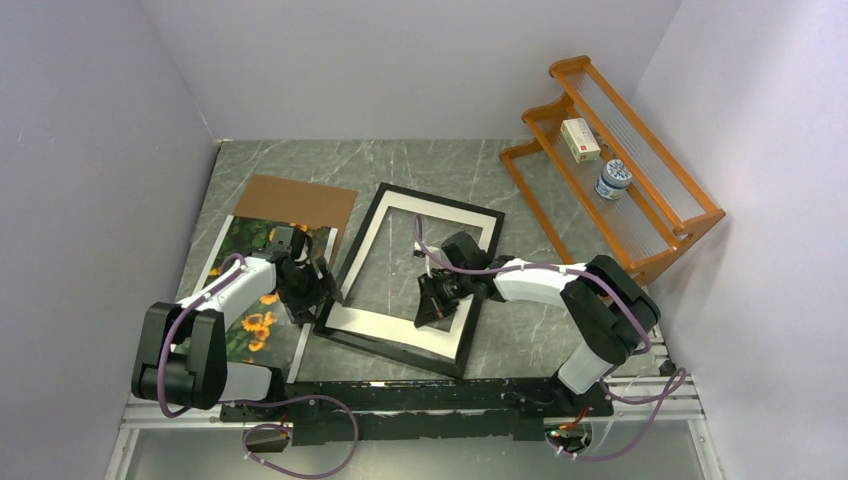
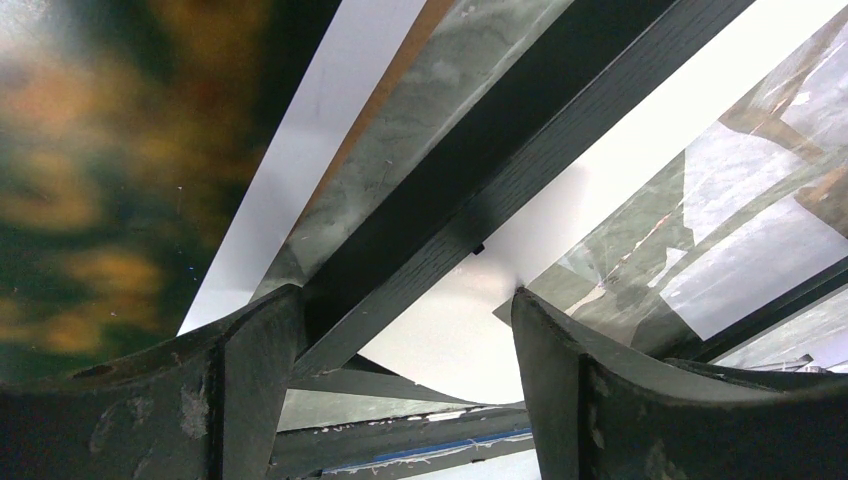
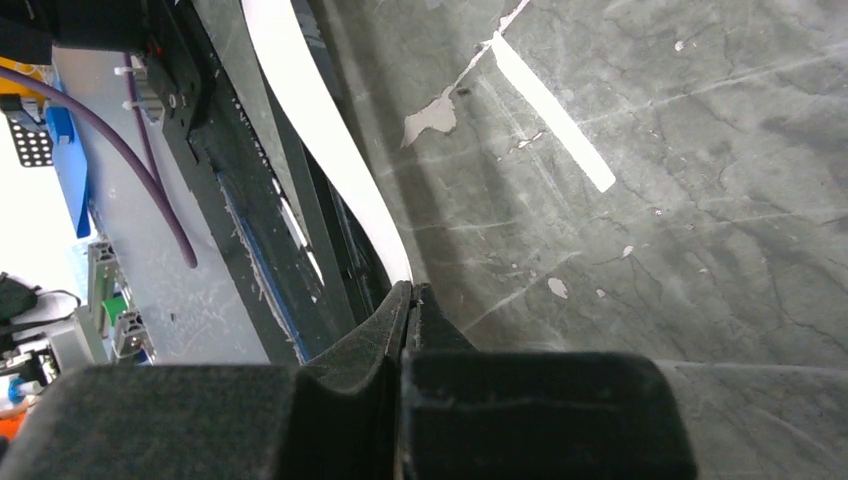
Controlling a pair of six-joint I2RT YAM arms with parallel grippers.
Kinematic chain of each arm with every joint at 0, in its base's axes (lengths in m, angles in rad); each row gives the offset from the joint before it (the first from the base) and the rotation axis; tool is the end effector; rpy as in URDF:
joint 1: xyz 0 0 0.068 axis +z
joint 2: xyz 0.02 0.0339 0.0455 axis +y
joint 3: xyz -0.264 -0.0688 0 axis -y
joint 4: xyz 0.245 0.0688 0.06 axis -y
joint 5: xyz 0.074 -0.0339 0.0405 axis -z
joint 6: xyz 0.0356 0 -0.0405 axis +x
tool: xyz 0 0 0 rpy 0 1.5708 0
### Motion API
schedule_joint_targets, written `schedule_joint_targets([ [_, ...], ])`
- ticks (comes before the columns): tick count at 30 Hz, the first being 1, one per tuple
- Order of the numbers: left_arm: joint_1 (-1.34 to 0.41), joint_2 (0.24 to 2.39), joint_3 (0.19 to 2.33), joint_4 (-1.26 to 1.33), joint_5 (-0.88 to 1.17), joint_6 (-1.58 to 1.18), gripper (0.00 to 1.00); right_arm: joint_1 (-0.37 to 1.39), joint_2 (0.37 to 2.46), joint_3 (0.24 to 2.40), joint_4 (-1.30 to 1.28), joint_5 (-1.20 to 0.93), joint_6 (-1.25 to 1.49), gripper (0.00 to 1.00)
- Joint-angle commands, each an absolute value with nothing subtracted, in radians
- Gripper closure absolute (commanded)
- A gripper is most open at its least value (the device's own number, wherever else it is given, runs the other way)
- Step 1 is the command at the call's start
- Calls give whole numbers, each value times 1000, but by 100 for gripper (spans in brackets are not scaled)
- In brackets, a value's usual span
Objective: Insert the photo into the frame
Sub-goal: Adjust the photo frame item on the photo frame.
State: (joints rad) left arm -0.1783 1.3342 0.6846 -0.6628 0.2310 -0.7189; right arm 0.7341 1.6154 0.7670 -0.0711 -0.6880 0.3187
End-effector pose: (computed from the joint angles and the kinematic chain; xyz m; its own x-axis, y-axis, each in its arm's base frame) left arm 0.2124 -0.0466 0.1647 -0.8676 -0.4950 -0.0465 -0.4534 0.8260 -0.3349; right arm 0.2078 0.2180 0.1524 -0.8124 -0.4071 -0.4175 -0.5779 0.4667 0.6695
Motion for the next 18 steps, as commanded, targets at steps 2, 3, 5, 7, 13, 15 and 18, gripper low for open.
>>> schedule_joint_targets([
  [2, -181, 1312, 696, -670, 235, -721, 19, 727, 1598, 749, 19, -650, 296, 100],
  [3, -181, 1311, 698, -670, 233, -721, 19, 729, 1603, 747, 16, -657, 289, 100],
  [5, -180, 1312, 698, -672, 229, -722, 19, 732, 1608, 742, 10, -666, 277, 100],
  [7, -181, 1308, 698, -674, 223, -725, 19, 732, 1604, 735, 8, -669, 269, 99],
  [13, -180, 1276, 713, -702, 171, -739, 16, 732, 1596, 719, 9, -663, 259, 87],
  [15, -181, 1264, 721, -711, 152, -742, 15, 732, 1593, 717, 11, -667, 259, 82],
  [18, -181, 1250, 731, -721, 131, -746, 13, 732, 1580, 708, 15, -667, 260, 74],
])
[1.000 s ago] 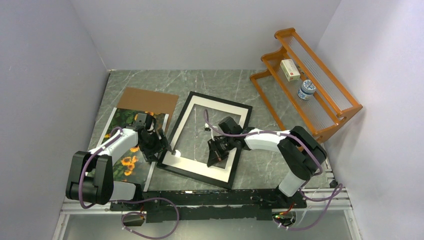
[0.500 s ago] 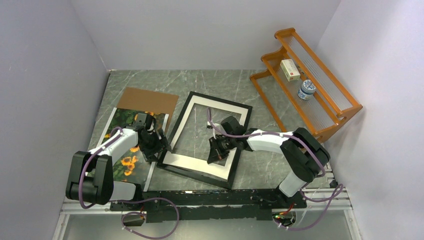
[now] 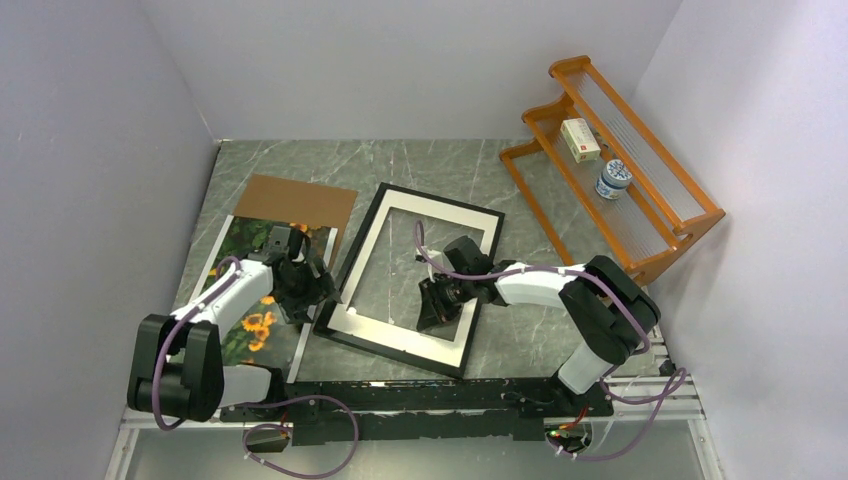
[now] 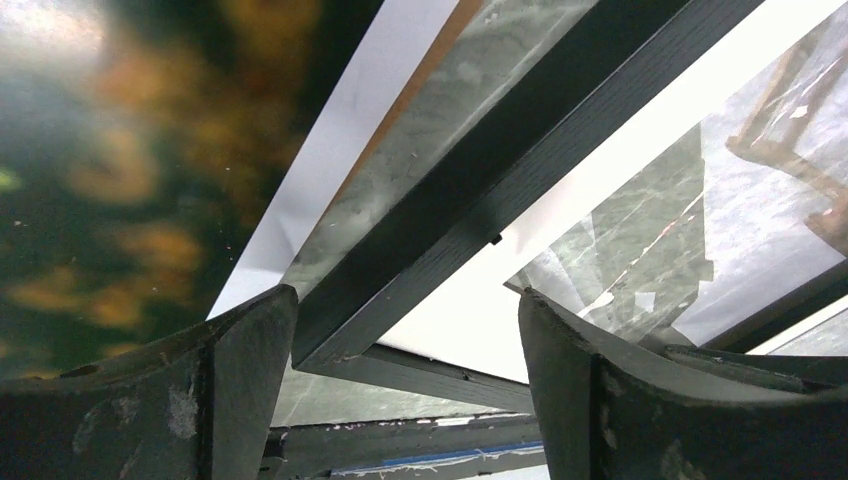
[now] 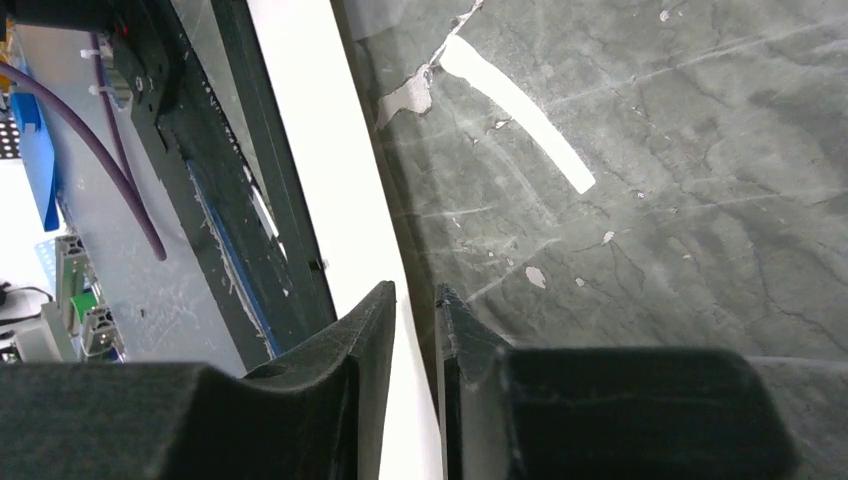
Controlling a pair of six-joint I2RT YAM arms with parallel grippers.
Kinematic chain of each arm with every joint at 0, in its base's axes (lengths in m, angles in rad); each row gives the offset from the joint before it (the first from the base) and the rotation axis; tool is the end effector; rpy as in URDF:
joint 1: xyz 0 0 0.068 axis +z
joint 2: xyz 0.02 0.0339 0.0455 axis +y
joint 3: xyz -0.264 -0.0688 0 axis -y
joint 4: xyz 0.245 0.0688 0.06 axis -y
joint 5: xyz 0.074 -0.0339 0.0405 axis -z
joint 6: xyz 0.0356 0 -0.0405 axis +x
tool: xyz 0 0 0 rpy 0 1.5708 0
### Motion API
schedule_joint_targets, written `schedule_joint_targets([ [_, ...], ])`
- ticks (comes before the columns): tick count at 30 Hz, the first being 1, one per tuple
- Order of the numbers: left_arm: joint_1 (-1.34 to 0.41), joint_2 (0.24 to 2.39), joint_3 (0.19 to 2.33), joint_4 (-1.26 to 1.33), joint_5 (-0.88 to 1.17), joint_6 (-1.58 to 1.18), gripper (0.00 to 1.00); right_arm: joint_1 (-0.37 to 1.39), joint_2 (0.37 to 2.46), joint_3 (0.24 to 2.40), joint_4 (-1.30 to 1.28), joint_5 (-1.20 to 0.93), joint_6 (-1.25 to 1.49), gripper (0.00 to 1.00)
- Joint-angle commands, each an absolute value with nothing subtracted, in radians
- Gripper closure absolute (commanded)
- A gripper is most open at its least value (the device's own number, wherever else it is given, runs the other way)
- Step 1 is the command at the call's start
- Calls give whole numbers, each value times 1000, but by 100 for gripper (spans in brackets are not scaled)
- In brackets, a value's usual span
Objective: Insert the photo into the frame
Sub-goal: Adjust the photo frame item on the photo frame.
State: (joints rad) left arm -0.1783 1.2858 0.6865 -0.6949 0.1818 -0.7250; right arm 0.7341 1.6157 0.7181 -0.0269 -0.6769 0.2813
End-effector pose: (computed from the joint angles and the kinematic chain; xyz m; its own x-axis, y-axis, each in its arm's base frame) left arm 0.2072 -0.0439 0.1733 -0.8565 -0.5084 -0.0891 -0.4609 0.8311 -0.3113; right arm 0.2024 0.2127 0.1419 -0.7921 -0.4233 -0.4397 -0.6062 0.4617 0.6476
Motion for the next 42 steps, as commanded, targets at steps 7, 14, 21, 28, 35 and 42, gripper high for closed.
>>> schedule_joint_targets([
  [7, -180, 1231, 753, -744, 97, -749, 11, 730, 1531, 706, 26, -667, 290, 55],
  [14, -181, 1232, 760, -735, 121, -737, 11, 705, 1408, 702, 8, -451, 412, 46],
  [21, -181, 1251, 753, -671, 199, -717, 12, 602, 1283, 674, -216, -226, 524, 47],
  [28, -181, 1285, 749, -619, 221, -701, 13, 601, 1247, 651, -377, -252, 570, 47],
  [35, -181, 1317, 741, -592, 233, -696, 14, 602, 1323, 652, -367, -250, 584, 52],
  [42, -181, 1324, 733, -588, 232, -694, 14, 601, 1380, 650, -275, -319, 584, 55],
])
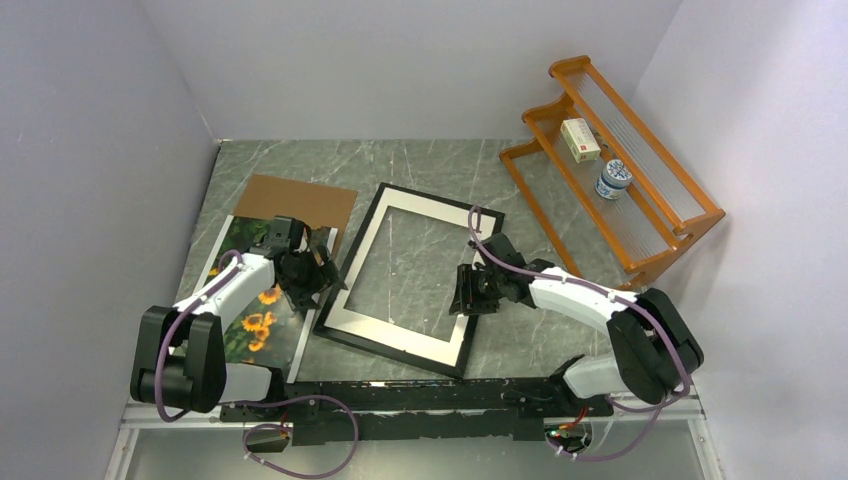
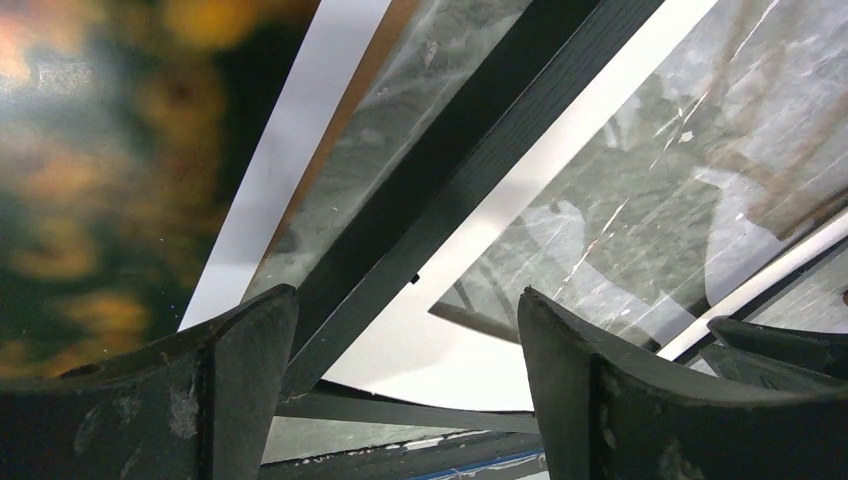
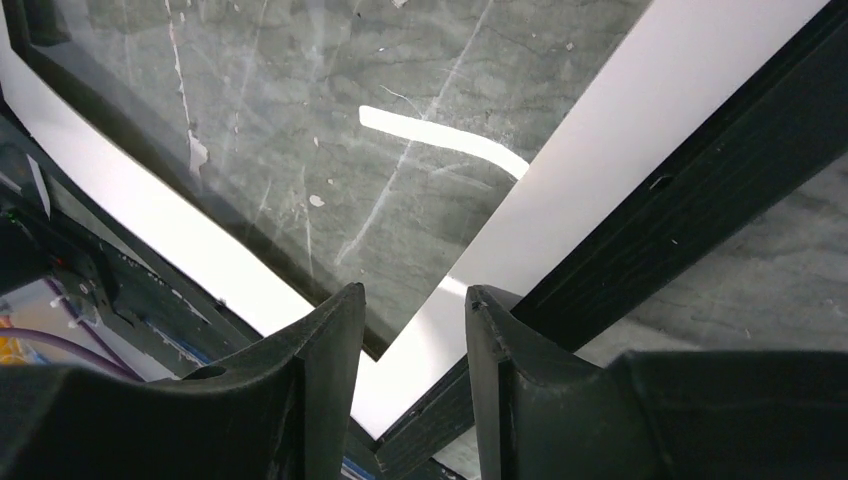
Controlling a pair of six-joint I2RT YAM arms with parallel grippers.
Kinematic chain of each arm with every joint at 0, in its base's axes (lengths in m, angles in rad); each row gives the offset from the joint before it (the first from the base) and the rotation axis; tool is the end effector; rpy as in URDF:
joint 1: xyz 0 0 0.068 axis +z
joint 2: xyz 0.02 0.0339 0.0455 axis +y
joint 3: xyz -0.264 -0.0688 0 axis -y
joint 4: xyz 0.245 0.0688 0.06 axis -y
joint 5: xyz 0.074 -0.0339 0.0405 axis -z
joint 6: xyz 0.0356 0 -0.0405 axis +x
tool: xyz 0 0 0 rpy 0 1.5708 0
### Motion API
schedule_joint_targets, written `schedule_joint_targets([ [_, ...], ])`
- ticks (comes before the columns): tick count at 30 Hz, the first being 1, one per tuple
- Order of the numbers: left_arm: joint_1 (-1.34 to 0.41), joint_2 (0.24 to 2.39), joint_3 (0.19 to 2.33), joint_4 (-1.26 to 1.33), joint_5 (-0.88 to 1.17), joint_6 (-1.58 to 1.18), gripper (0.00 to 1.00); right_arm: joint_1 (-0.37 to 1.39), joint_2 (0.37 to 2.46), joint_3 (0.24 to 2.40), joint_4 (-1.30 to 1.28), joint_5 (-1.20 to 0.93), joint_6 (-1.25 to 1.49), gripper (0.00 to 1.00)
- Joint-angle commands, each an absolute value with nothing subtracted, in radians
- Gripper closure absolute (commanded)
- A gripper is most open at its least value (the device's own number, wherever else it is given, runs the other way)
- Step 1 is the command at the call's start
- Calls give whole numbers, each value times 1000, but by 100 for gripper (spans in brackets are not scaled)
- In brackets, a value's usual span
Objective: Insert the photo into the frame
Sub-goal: Adjust the photo frame item on the photo frame.
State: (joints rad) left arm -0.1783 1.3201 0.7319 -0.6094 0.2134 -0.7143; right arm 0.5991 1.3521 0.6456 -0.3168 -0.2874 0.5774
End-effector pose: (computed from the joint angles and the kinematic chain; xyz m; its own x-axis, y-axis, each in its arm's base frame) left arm 0.2263 -0.0484 0.1819 -0.8557 -0.4963 -0.1463 -0.4119 0.8245 -0.3878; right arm 0.1961 0.1461 0.1655 -0.9525 -0.0165 -0.3040 -0.1703 0.8567 0.4869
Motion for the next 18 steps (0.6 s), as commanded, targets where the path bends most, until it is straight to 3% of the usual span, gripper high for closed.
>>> schedule_joint_targets([
  [1, -181, 1326, 731, -585, 234, -694, 14, 602, 1385, 649, -264, -330, 584, 55],
  [10, -181, 1321, 736, -594, 227, -691, 14, 602, 1279, 668, -305, -231, 568, 56],
  [18, -181, 1316, 760, -599, 187, -677, 14, 560, 1150, 719, -395, 76, 610, 47],
])
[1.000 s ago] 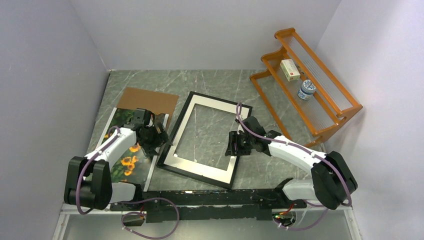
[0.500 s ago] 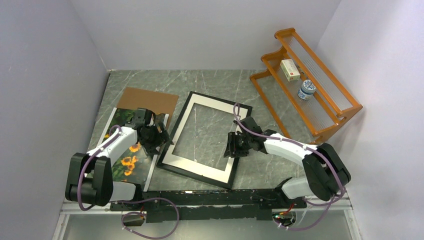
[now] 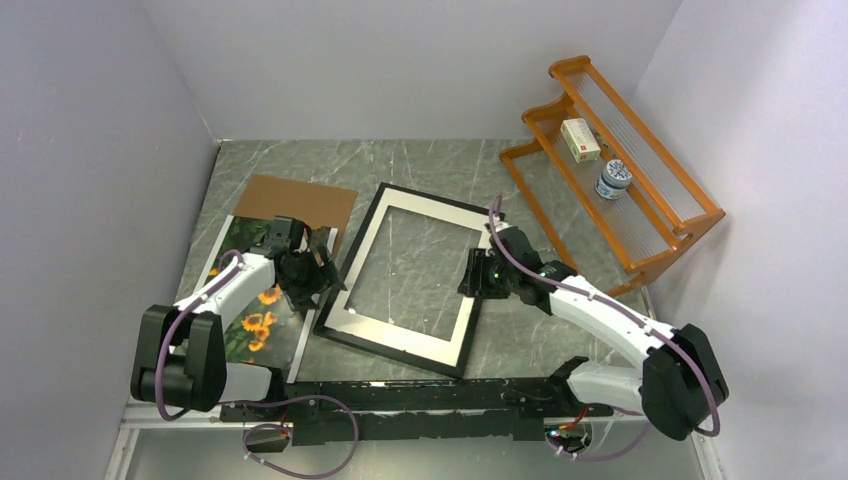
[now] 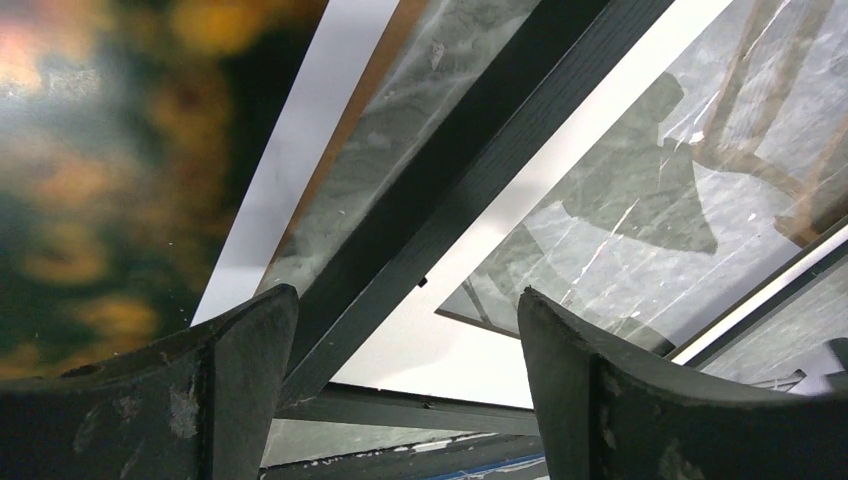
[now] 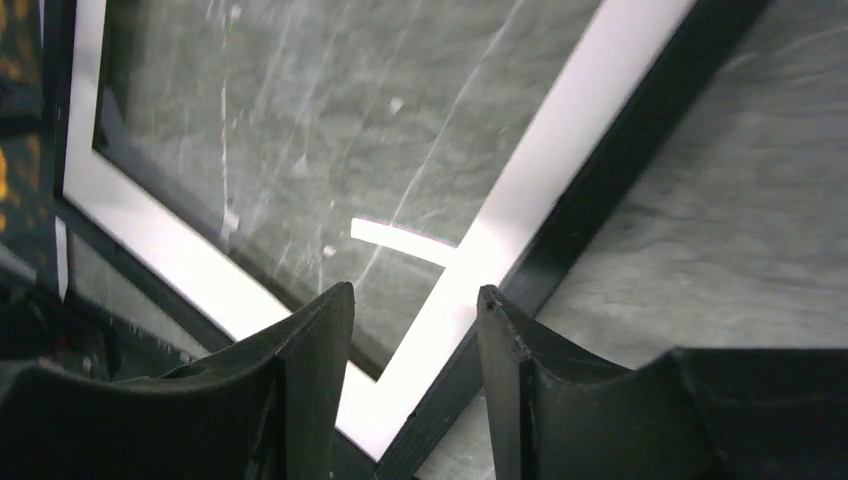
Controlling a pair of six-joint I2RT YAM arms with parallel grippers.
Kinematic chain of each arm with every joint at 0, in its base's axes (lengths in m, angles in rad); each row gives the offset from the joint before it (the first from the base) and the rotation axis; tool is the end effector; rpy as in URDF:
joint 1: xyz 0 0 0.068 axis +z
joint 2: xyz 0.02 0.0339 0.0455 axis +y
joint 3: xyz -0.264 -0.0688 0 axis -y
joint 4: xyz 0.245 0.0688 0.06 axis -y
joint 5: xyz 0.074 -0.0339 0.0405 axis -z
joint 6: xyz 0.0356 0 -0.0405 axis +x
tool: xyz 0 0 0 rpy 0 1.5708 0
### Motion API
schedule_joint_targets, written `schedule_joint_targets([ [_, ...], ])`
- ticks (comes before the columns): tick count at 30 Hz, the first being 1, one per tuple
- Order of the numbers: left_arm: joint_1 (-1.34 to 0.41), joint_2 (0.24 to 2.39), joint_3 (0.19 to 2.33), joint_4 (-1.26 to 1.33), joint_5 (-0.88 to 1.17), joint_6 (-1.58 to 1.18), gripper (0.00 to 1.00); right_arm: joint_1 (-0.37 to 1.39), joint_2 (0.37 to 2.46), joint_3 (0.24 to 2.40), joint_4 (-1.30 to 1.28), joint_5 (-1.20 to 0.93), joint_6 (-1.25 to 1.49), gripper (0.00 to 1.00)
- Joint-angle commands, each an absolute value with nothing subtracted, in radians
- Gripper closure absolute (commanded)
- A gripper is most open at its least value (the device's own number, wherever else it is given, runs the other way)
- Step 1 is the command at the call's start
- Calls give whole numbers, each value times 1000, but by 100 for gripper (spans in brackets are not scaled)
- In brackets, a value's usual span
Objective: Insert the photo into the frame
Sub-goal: Adjust the photo frame item on the photo frame.
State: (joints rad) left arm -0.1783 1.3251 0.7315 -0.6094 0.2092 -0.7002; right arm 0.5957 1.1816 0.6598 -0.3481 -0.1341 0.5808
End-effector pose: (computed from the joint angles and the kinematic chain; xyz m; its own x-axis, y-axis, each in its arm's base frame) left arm 0.2266 -0.0483 0.1807 -0.8614 -0.4852 -0.1501 -0.4029 0.8327 -0.3799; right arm 0.1899 0.1345 0.2041 -0.8732 0.0651 -0.4831 -0.1774 0.8807 0.4393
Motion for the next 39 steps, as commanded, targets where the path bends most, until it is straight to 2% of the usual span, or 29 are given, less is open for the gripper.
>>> schedule_joint_targets([
  [1, -181, 1314, 763, -591, 189, -677, 14, 535, 1159, 730, -413, 105, 621, 46],
  [8, -181, 1352, 834, -503, 199, -672, 14, 373, 1243, 773, -443, 150, 678, 38],
  [16, -183, 1572, 1021, -267, 263, -579, 15, 329, 1332, 796, -309, 47, 670, 38],
  [22, -190, 1813, 1244, -192, 254, -512, 22, 328, 1410, 882, -171, -95, 607, 46],
  [27, -196, 2002, 1426, -203, 301, -491, 30, 358, 1616, 1072, -108, -174, 611, 53],
  [34, -219, 2177, 1604, -180, 359, -461, 27, 408, 1943, 1372, -35, -200, 633, 61],
  [39, -252, 2277, 1728, -224, 295, -436, 28, 427, 2081, 1515, -6, -189, 640, 63],
])
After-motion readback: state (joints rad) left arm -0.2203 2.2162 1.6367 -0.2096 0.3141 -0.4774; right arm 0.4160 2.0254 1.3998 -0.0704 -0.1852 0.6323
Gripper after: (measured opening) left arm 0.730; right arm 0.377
